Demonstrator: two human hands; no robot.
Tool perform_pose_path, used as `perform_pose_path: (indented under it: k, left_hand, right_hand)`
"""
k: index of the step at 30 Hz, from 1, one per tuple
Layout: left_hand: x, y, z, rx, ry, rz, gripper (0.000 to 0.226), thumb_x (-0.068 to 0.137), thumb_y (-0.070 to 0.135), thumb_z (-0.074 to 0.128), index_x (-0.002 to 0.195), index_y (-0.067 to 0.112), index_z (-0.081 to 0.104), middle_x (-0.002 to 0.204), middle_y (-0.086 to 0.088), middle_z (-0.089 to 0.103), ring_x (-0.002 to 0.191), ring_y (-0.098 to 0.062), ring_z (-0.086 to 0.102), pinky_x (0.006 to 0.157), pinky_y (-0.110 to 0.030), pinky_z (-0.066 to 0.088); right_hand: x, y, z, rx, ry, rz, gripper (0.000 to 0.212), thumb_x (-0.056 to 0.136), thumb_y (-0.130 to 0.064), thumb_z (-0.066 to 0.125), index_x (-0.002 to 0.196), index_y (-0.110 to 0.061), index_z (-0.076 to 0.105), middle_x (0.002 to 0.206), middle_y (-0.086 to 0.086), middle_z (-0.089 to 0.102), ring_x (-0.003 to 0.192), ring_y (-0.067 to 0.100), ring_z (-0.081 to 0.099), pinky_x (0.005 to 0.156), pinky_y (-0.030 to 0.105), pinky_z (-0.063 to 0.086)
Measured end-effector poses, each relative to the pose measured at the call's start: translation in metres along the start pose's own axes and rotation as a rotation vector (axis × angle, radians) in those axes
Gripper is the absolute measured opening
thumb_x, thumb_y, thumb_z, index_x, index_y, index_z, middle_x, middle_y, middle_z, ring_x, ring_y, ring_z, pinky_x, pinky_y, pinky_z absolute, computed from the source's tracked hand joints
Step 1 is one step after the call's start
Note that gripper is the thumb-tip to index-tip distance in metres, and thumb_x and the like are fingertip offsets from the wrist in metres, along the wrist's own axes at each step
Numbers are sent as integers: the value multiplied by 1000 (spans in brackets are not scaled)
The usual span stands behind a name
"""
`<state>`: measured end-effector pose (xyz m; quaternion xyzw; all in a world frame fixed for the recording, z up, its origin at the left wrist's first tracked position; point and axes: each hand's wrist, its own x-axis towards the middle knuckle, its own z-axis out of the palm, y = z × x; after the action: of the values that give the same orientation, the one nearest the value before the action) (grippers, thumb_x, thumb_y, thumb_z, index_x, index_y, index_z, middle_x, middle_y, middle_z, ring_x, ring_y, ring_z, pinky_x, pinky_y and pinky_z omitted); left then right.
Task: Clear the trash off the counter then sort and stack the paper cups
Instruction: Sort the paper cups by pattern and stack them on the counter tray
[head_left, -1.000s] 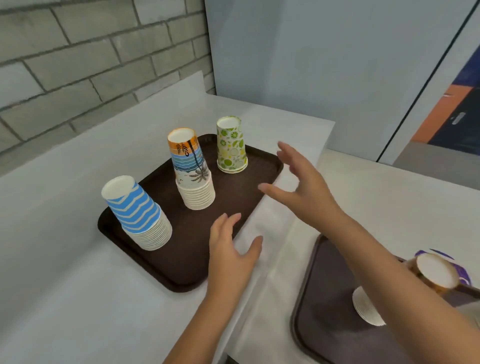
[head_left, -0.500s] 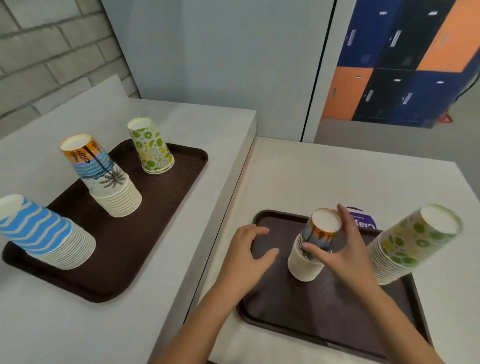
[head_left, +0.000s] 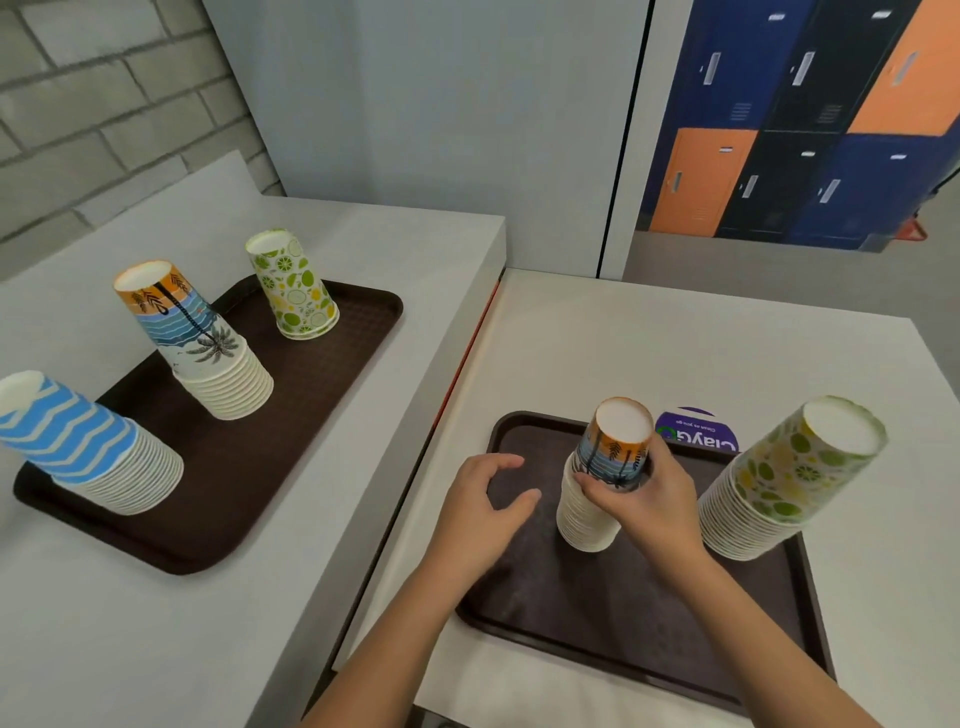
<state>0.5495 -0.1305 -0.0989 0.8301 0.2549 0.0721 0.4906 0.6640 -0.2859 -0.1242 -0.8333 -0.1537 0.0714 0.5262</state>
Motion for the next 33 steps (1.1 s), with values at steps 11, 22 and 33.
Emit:
perform_pose_path:
  k: [11,22,33]
  left_hand:
    - [9,10,22,79,-119,-2,75,75,35,77,139,26,39,140,12,39,126,-2,37,98,-17,29]
    - [28,13,84,-68,-119,37,78,56,30,89,124,27,50,119,11,60,113,-6,58,94,-31,52]
    - [33,18,88,-47,78,76,58,62,30,86,112,24,58,101,13,64,97,-4,62,85,-21,53]
  right_hand:
    - [7,-34,-35,164,48,-42,60,60,-23,89,108,-31,54,102,-17,64,97,-4,61,79,14,48]
    - [13,-69,-67,390,196,-87,48,67,-20,85,107,-23,59,98,-16,67,88,-8,65,71,9,52]
    - [25,-83,-74,570,219,-81,37,71,-19,82,100,-28,60,101,-9,70,93,2,67,78,19,55]
